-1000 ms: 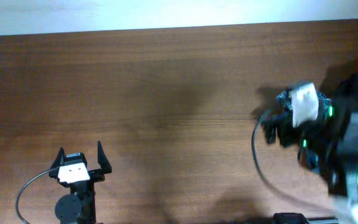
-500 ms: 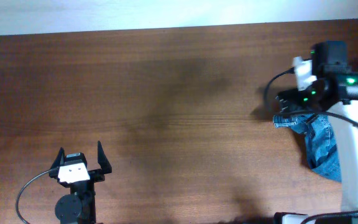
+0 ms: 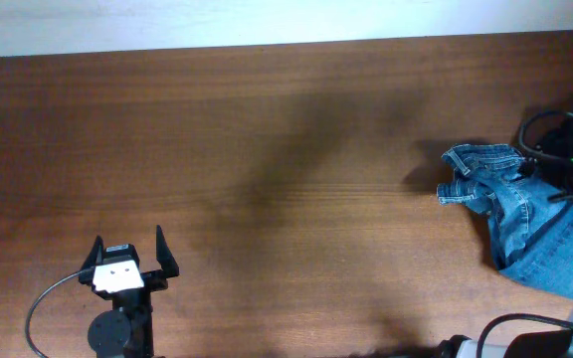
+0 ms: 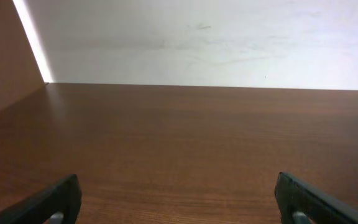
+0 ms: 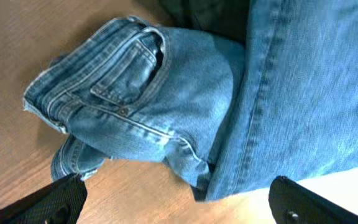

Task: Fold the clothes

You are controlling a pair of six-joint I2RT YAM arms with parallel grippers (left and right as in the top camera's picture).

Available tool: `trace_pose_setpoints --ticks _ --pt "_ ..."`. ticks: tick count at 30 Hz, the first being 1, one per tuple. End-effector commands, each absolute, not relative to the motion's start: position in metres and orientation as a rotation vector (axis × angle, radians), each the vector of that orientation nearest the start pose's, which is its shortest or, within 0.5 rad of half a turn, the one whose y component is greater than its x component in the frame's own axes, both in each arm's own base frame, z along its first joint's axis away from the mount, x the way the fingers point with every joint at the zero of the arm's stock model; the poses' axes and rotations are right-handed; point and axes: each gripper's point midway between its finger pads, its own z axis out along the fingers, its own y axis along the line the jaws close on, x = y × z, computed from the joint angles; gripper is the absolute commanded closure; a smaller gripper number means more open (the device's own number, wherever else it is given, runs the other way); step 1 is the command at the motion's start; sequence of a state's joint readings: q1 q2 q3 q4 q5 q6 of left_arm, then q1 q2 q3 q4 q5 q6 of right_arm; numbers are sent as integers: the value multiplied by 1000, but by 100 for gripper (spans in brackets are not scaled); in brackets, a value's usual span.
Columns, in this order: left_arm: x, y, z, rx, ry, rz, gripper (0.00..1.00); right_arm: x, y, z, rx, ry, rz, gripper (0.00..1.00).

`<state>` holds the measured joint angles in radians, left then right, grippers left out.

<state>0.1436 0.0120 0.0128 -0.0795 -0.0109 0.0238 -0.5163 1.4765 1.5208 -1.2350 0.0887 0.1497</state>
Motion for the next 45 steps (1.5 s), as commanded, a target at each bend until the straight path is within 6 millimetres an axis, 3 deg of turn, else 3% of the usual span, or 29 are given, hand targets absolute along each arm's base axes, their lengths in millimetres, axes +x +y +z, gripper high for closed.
trace_pose_setpoints --ticks 1,3,7,13,17,20,23,27,30,32,35,38,40,41,45 --pt "244 35 171 -130 1587 88 1 274 -184 230 1030 2547 -204 1" --pt "246 13 188 -65 1519 -51 1 274 -184 229 1059 2534 -194 1" --pt "229 -52 224 280 1361 -297 1 275 -183 230 1056 2530 -186 1" --pt "212 -86 240 385 1341 -554 1 291 -172 233 1046 2484 -43 1" --pt "201 -116 261 561 1402 -771 1 307 -157 238 1118 2403 149 1" --pt "208 -122 273 618 1433 -840 1 312 -147 240 1072 2414 226 1" --pt "214 -134 297 786 1372 -919 1 311 -148 239 1004 2442 197 1" --pt "226 -164 315 976 1377 -1211 1 313 -150 241 1034 2418 197 1" --pt "233 -187 310 1111 1364 -1394 1 314 -154 242 1052 2398 195 1" --pt "249 -193 301 1041 1443 -1454 1 312 -159 242 1073 2387 190 1" --pt "257 -210 292 1023 1495 -1531 1 295 -188 242 1250 2298 179 1" --pt "260 -242 289 976 1532 -1528 1 280 -205 243 1337 2241 217 1" --pt "272 -262 281 842 1636 -1494 1 272 -211 242 1377 2224 230 1" --pt "282 -272 266 731 1739 -1438 1 268 -211 240 1390 2231 231 1" --pt "281 -289 256 696 1786 -1374 1 268 -206 239 1331 2283 224 1"
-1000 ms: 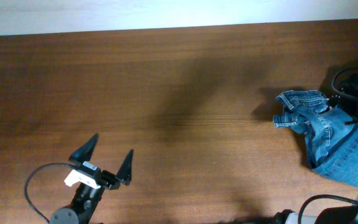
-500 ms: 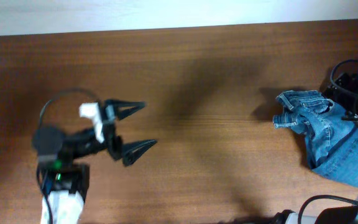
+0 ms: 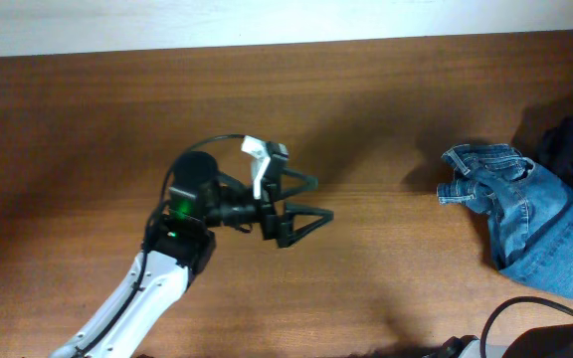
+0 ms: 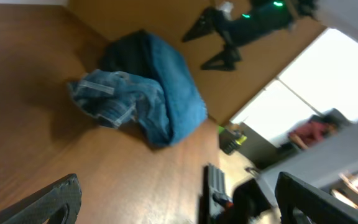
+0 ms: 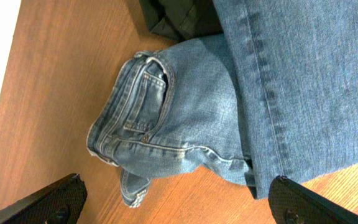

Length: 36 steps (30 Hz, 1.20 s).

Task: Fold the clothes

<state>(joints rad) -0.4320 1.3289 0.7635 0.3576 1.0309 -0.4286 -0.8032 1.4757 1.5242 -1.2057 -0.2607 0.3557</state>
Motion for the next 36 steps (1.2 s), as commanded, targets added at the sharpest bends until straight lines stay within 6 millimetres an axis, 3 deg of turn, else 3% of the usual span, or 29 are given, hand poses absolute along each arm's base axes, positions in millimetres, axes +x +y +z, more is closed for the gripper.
trace_pose_setpoints --ticks 1,4,7,10,12,15,16,20,24,26,31,36 --pt "277 -293 256 708 1784 -1379 1 268 -206 239 1331 2282 224 1" --pt "291 -292 253 631 1804 -1295 1 267 -203 238 1333 2288 238 1" --pt "322 -269 218 409 1975 -1067 1 283 -175 241 1105 2380 346 3" --pt "334 -245 189 277 2102 -886 1 294 -149 239 964 2468 339 6" --pt "343 -215 162 153 2200 -670 1 293 -128 230 922 2571 262 5" --pt "343 -200 150 108 2246 -572 1 288 -116 221 1040 2609 205 5" --pt "342 -197 146 100 2265 -547 1 285 -108 212 1196 2593 196 5" --pt "338 -194 140 105 2294 -533 1 286 -99 186 1407 2534 281 5" --pt "340 -181 135 64 2306 -443 1 298 -68 130 1509 2505 482 5" --pt "343 -170 133 31 2303 -367 1 307 -58 114 1536 2463 504 5" --pt "340 -160 126 13 2332 -301 1 330 -56 113 1731 2239 406 5" --pt "334 -157 118 17 2373 -279 1 343 -69 119 1843 2002 265 5"
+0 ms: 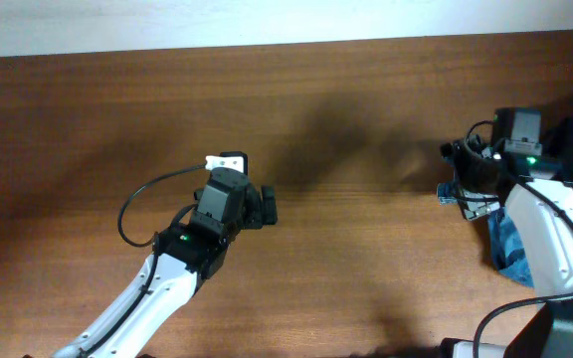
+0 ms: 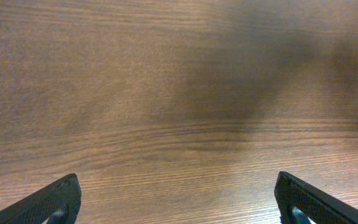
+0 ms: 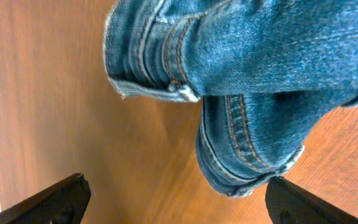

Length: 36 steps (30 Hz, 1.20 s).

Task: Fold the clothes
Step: 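Grasp the jeans with the right gripper and drag them leftward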

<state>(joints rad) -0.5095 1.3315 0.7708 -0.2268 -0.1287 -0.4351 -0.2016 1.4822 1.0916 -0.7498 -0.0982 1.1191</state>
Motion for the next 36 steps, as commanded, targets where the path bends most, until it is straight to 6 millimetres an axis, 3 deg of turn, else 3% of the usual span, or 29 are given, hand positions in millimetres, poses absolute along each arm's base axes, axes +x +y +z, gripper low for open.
trace_pose_setpoints --ticks 1,6,12,17,21,24,25,26,28,30,33,36 --pt "332 -156 117 18 2380 -274 1 342 -72 118 1885 1962 252 5" --pt "330 -154 114 21 2398 -265 1 322 -75 110 2070 1859 181 4" --pt "330 -154 114 21 2398 -265 1 337 -86 108 2034 1805 162 0" --pt "329 -154 113 21 2400 -264 1 355 -87 81 2047 1822 162 1" --pt "326 -153 110 24 2419 -254 1 353 -91 53 2081 1854 78 1" --pt "325 -152 109 24 2422 -251 1 354 -91 44 2090 1867 63 1" --pt "325 -152 109 23 2422 -251 1 354 -91 42 2092 1869 60 7" --pt "325 -152 109 23 2422 -251 1 354 -91 40 2093 1871 59 19" --pt "325 -152 109 23 2421 -251 1 354 -91 40 2093 1872 57 65" --pt "325 -152 109 23 2421 -251 1 354 -91 40 2080 1887 60 96" --pt "325 -152 109 24 2422 -251 1 363 -87 46 1978 1972 96 96" --pt "327 -153 111 22 2413 -256 1 395 -75 78 1711 2096 241 96"
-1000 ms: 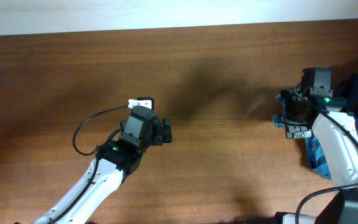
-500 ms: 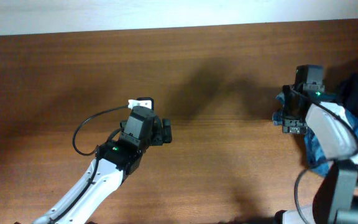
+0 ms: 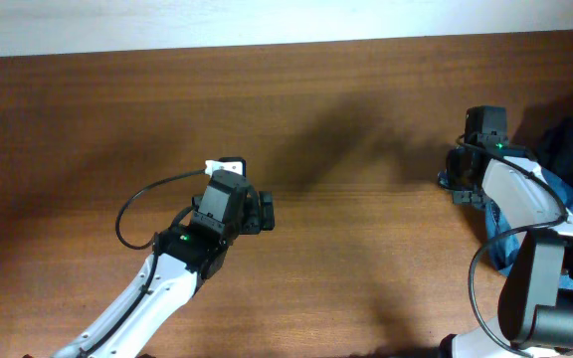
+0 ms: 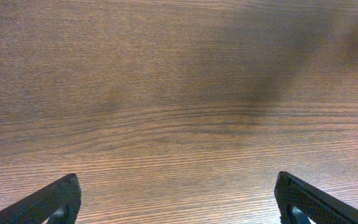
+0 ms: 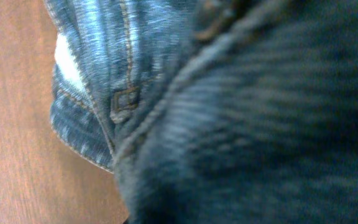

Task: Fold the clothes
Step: 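Grasp the jeans with the right gripper and drag them leftward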

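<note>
Crumpled blue jeans lie at the table's right edge, mostly covered by my right arm. My right gripper (image 3: pixel 456 181) is down on their waistband end. In the right wrist view the denim (image 5: pixel 104 56) fills the frame, blurred and very close, and hides the fingers, so the jaws cannot be read. My left gripper (image 3: pixel 267 211) hovers over bare wood left of centre. It is open (image 4: pixel 178 194), fingers wide apart with only table between them.
A dark garment lies behind the jeans at the right edge. The brown wooden table (image 3: pixel 366 99) stretches between the two arms. A white wall runs along the far edge.
My right gripper has gone down from just above the jeans' waistband onto the denim, which now fills its view. The left arm has barely shifted.
At first the left arm was parked at the front left and the right arm sat at the right edge by the jeans. Then the left arm stood over mid-table. Then the right arm was above the waistband, and now it is pressed into the denim.
</note>
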You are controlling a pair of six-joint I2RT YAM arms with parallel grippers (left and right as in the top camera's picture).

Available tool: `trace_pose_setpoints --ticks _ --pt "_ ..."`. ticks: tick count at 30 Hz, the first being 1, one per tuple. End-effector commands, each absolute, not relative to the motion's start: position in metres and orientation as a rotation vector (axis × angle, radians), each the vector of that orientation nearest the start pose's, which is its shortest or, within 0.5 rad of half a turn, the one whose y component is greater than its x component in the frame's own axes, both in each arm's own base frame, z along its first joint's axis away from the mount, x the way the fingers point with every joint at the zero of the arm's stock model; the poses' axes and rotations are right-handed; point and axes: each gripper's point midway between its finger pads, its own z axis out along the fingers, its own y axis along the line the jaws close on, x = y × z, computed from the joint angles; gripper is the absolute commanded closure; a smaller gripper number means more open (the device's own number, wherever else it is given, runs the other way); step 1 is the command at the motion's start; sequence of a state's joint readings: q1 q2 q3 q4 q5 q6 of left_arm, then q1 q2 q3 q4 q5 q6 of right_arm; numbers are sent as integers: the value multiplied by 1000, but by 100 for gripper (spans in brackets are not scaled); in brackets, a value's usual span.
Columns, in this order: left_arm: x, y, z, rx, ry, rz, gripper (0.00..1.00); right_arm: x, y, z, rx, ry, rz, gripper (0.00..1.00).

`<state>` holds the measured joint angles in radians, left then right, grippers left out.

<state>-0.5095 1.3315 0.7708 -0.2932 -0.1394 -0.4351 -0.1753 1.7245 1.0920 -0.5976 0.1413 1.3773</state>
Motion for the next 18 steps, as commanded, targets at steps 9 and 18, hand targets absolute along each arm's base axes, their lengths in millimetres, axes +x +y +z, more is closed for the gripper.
trace_pose_setpoints --ticks 9,18 --pt "327 -153 111 23 2413 -257 1 452 3 219 -1849 -3243 -826 96" --pt "332 -128 110 -45 2400 -117 1 461 137 303 -1358 -3446 -1367 96"
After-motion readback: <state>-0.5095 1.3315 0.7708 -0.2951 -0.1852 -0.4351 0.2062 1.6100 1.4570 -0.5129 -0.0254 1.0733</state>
